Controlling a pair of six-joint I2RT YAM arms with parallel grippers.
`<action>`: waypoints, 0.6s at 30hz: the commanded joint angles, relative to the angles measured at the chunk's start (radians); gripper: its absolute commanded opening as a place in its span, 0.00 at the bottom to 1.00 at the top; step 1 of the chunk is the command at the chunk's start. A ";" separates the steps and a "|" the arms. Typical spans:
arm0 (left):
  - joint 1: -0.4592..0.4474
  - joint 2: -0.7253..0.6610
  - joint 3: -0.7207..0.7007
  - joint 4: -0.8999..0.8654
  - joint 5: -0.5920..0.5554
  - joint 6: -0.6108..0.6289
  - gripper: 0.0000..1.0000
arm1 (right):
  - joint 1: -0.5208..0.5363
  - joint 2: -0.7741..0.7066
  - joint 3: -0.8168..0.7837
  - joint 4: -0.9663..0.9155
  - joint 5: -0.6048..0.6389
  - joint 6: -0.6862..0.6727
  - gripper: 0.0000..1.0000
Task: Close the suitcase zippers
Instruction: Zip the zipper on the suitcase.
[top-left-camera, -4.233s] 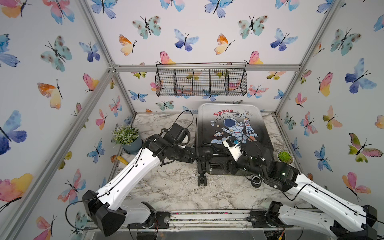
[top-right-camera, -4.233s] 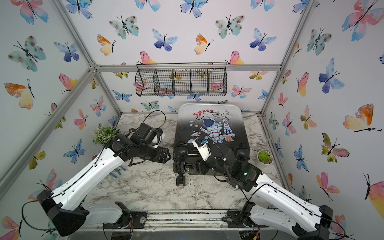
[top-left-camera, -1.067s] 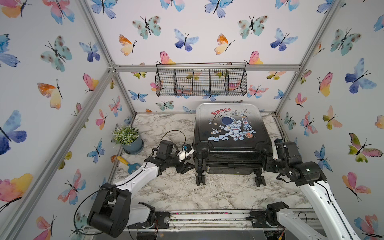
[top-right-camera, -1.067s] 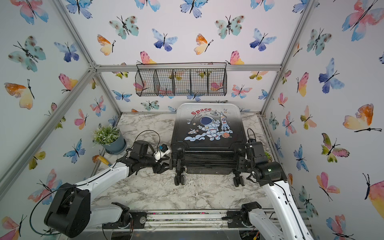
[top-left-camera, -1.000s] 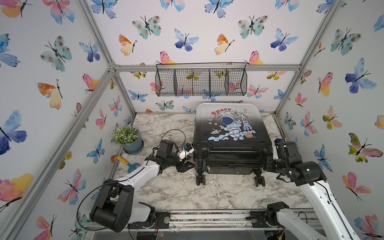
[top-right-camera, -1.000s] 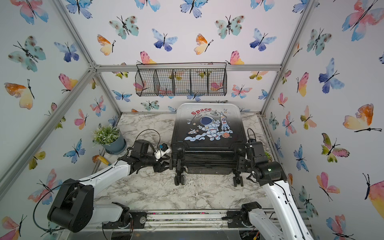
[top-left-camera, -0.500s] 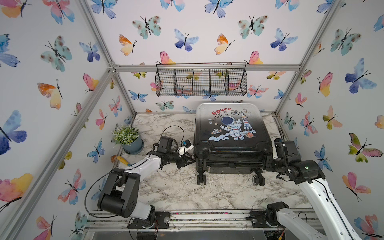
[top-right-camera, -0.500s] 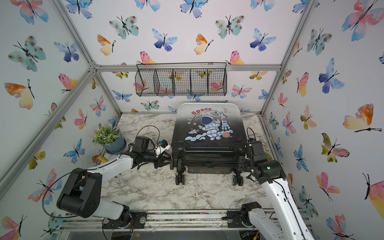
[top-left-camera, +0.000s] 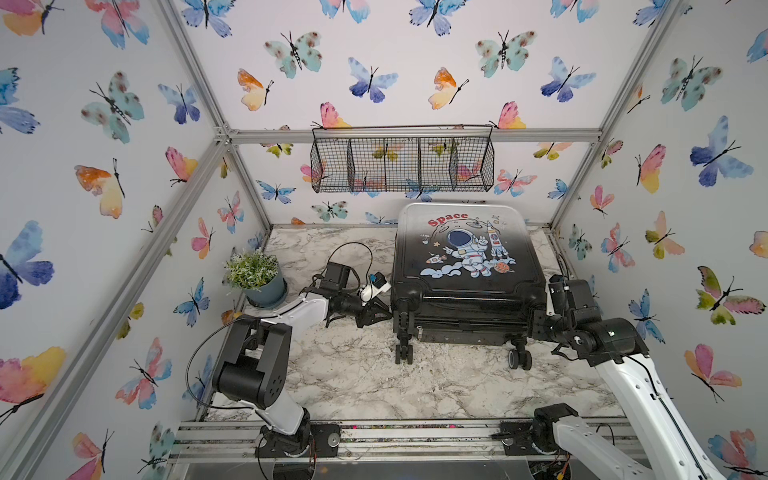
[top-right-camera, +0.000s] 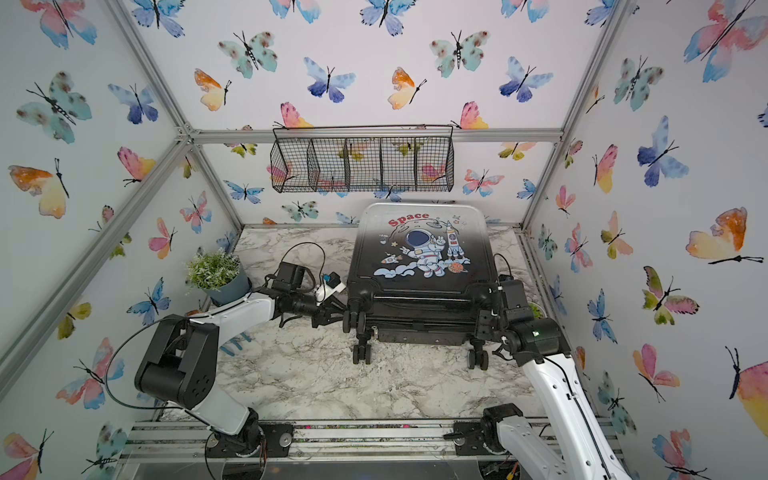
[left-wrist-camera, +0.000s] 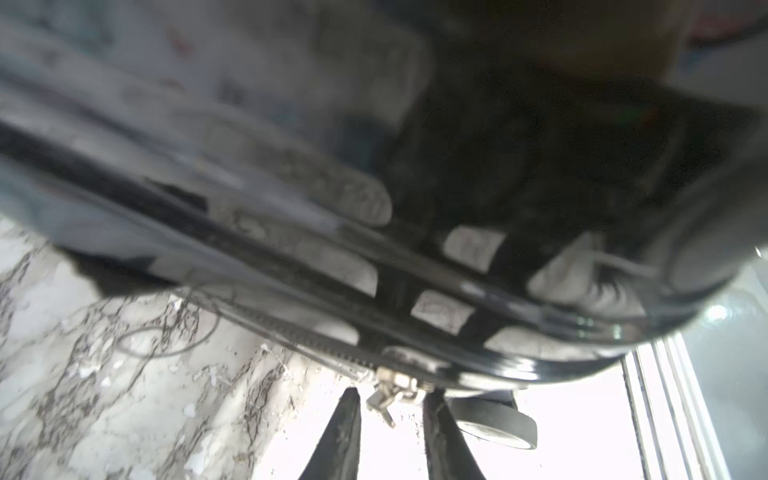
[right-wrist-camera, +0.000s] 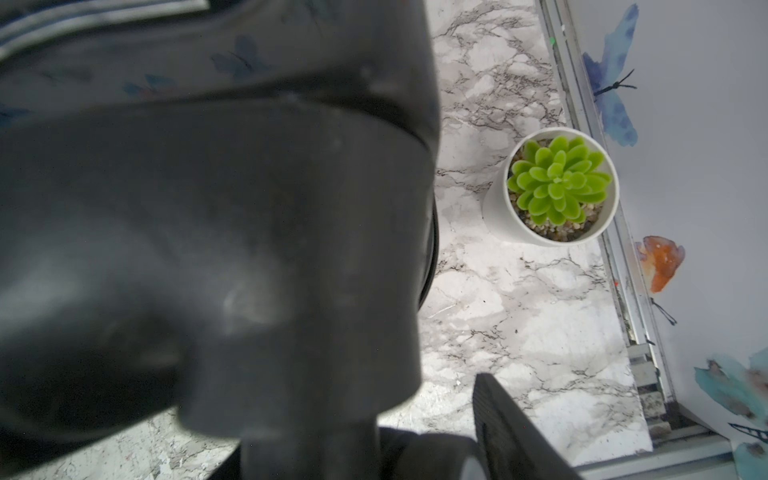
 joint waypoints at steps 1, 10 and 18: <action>-0.005 0.025 0.040 0.029 0.127 0.020 0.25 | 0.004 -0.005 0.111 0.158 0.029 -0.022 0.09; -0.004 0.075 0.073 0.048 0.156 0.015 0.40 | 0.004 0.039 0.185 0.163 0.068 -0.084 0.08; 0.005 0.110 0.109 0.055 0.213 0.001 0.48 | 0.003 0.059 0.206 0.176 0.099 -0.134 0.08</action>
